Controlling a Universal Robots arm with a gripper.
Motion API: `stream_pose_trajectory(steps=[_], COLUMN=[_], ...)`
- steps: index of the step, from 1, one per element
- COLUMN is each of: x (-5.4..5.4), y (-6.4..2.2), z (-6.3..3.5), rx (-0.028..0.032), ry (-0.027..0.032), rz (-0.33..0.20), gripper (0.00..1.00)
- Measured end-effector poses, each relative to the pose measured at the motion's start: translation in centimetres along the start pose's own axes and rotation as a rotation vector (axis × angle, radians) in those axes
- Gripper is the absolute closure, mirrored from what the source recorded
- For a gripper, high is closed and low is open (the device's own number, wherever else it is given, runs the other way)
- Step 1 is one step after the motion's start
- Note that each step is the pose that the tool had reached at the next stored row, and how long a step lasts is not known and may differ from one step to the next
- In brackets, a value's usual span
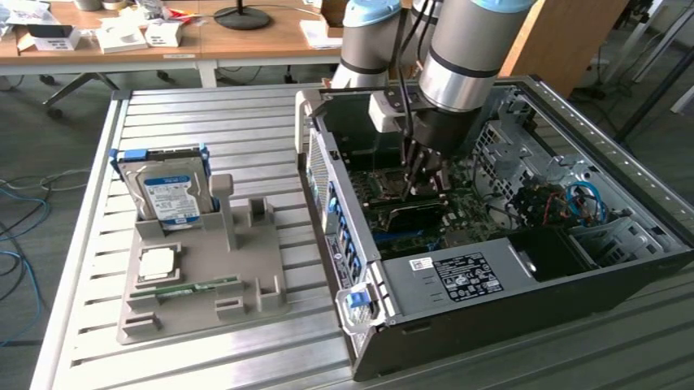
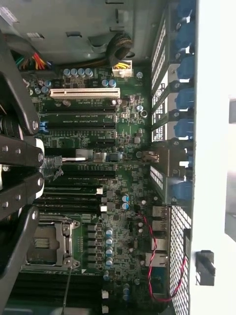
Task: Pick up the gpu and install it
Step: 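Press down on the gpu until it lock into place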
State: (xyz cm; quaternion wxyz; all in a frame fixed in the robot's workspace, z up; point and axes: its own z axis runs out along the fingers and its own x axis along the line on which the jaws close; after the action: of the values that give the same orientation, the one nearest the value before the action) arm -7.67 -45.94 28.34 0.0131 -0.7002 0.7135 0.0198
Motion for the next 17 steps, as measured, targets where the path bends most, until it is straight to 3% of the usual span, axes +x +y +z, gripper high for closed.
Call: stream_pose_trajectory(steps=[17], x=[0.03], y=[0.00], z=[0.62], rx=[-0.0001], ry=[-0.0034], rz=[0.000], gripper=[0.89])
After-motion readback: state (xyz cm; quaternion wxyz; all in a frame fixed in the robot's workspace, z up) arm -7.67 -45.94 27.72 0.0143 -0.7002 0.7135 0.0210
